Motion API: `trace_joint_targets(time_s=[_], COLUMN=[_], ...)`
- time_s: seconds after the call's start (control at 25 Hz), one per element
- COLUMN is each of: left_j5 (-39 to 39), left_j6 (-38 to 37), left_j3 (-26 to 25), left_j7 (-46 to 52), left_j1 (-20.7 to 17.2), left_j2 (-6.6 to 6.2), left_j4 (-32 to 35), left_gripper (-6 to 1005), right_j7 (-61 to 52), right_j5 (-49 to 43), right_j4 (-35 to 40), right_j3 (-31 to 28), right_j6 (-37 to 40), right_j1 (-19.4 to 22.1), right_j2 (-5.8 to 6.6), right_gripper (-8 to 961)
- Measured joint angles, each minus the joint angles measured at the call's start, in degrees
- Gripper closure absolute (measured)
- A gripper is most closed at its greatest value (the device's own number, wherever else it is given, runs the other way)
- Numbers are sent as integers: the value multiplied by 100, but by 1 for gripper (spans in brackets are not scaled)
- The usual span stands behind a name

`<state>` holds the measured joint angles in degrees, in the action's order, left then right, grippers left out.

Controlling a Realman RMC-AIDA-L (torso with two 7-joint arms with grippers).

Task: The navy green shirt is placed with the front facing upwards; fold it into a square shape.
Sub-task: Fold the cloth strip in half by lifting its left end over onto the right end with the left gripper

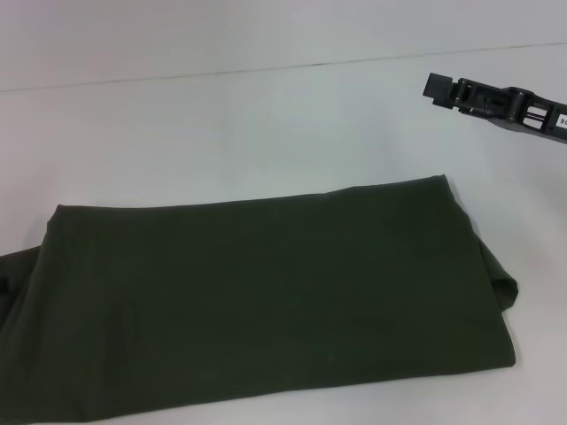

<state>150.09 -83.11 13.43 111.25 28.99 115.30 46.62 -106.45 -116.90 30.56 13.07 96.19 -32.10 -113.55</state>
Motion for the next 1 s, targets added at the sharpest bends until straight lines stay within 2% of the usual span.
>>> trace_joint_targets(time_s=[1.0], left_j5=[145], left_j6=[-174], left_j3=[163], left_j7=[25], left_j1=[63], left_j2=[0], left_j4=[-15], left_gripper=[53], right_j7=[-25], right_j5=[62], right_j4=[37], right_j3=[2], right_j6=[-5], right_j1=[20], right_j2=[0], right_gripper=[65])
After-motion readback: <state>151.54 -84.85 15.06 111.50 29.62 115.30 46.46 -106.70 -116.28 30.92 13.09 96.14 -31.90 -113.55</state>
